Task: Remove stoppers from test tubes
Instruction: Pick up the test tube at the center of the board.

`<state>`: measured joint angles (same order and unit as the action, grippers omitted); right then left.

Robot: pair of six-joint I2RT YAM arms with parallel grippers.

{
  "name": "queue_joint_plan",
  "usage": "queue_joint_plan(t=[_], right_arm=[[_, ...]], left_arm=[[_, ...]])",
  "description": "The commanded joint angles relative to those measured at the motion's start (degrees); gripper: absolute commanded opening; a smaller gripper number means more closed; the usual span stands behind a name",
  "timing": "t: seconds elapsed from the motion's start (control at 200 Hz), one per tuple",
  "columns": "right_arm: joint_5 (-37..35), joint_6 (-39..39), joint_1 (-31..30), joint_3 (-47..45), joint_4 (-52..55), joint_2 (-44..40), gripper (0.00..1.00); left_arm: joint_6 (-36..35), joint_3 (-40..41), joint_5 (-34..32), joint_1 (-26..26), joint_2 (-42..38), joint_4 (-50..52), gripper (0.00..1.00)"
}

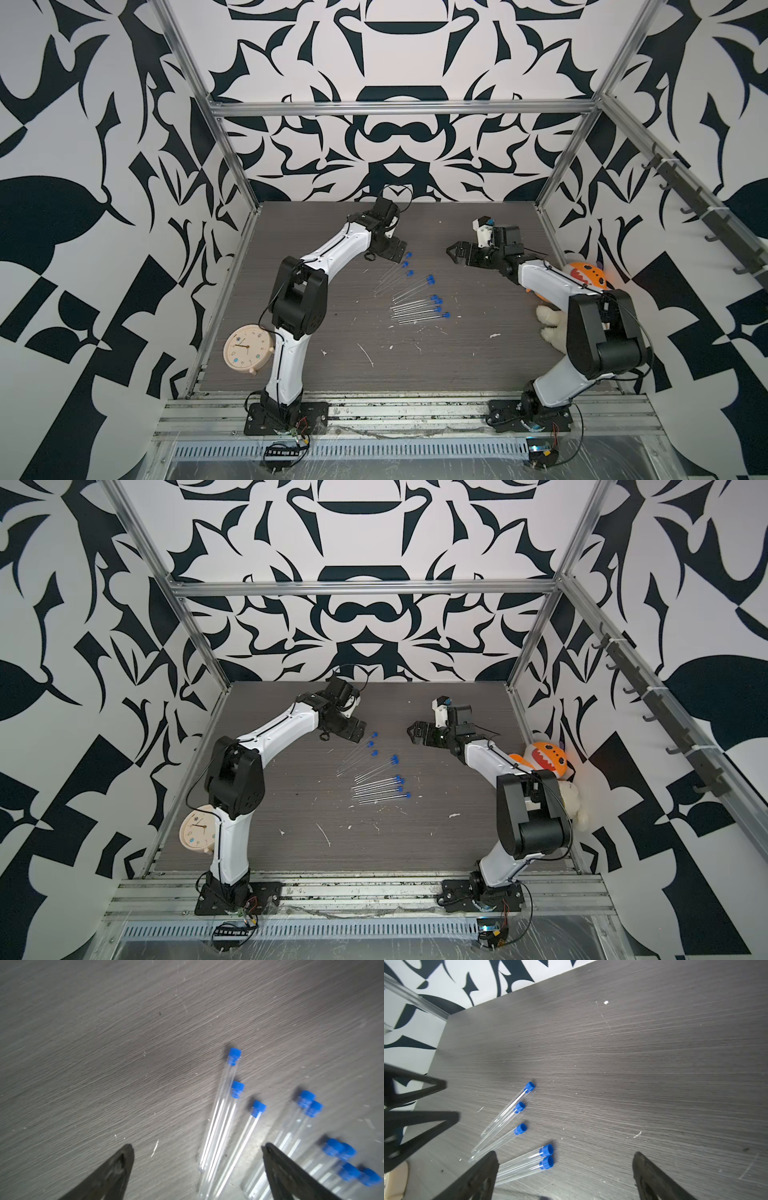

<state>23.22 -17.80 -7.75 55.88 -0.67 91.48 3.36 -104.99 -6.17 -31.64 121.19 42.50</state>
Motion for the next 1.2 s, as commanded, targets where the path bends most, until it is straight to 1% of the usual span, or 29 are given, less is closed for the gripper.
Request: queue_joint_plan(t=[0.0,0.155,0.305,0.515,0.655,0.77,0.965,0.975,0.995,1.125,1.195], right_arm=[[2.83,1.21,-0.07,-2.02,-2.32,-2.59,1.00],[3.75,1.53,-0.07,-3.49,-3.77,-3.14,0.98],[4.97,1.84,-0.07,-4.06,-4.56,-4.19,0.98],[5.17,1.90,-0.10,-4.43,-4.87,-4.32,0.98],[5.16,1.98,-0.07,-4.81,-5.09,-4.73,0.98],[4.92,2.07,-0.08,-4.88,-5.27,-5.32,0.98],[4.46,2.33,-0.07,-5.51,-5.53,-6.24,0.99],[4.46,2.33,-0.07,-5.51,-5.54,-6.30,0.99],[4.46,2.34,-0.07,-5.51,-5.57,-6.40,0.99],[4.37,2.36,-0.07,-5.56,-5.66,-6.79,0.99],[4.33,2.41,-0.07,-5.68,-5.71,-7.06,0.99]], left_arm=[[-0.90,-2.99,-3.79,-0.43,2.47,6.10,0.99],[-1.24,-4.92,-6.61,-0.79,5.37,5.23,1.00],[-1.90,-6.23,-7.13,-1.13,7.77,5.09,1.00],[-3.17,-7.05,-7.56,-2.19,9.14,5.12,0.97],[-3.53,-6.26,-7.22,-2.81,9.06,4.73,0.94],[-3.53,-6.13,-7.71,-2.90,9.57,4.43,0.89],[-3.71,-6.33,-8.40,-3.06,10.21,4.43,0.86],[-3.82,-6.34,-8.37,-3.01,10.21,4.43,0.83],[-3.84,-6.27,-8.37,-3.07,10.21,4.43,0.81],[-4.03,-5.88,-8.78,-3.17,10.55,4.41,0.75],[-4.06,-5.95,-8.86,-3.25,10.82,4.41,0.73]])
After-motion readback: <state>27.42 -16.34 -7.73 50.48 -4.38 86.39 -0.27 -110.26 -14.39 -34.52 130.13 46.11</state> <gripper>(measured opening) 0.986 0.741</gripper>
